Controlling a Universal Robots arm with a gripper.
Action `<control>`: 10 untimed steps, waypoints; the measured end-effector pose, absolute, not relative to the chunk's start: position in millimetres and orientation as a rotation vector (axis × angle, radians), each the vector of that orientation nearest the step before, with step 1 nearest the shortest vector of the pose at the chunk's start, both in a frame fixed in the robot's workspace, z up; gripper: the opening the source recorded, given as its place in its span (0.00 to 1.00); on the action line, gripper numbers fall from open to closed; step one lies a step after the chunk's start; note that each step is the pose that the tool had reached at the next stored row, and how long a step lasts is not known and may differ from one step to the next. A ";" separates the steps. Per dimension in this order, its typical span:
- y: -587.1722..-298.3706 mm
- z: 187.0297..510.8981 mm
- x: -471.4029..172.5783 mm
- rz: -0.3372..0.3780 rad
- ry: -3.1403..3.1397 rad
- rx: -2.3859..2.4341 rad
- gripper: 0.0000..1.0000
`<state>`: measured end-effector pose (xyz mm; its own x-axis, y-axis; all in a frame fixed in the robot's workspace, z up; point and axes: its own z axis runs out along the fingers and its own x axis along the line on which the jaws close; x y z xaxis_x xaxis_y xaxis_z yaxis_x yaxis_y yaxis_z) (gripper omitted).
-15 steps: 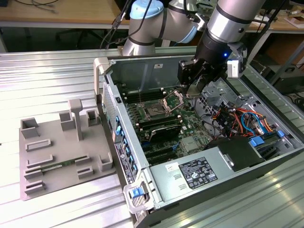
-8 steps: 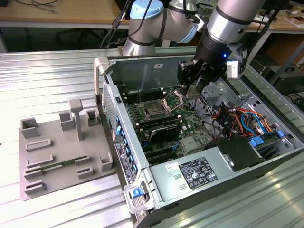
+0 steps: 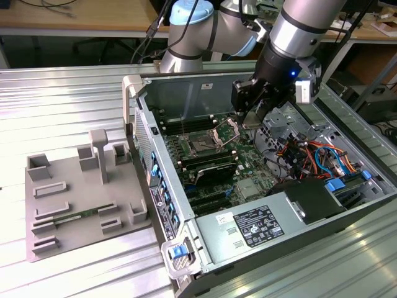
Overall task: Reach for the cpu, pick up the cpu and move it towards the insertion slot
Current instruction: 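Pick up the cpu and move it towards the insertion slot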
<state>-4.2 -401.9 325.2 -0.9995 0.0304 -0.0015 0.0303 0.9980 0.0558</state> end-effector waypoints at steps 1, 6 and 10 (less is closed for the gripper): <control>-401.9 324.9 -4.2 0.088 3.138 0.048 0.55; -401.9 323.3 -4.2 0.088 3.138 0.048 0.55; -401.9 321.9 -4.2 0.088 3.138 0.048 0.55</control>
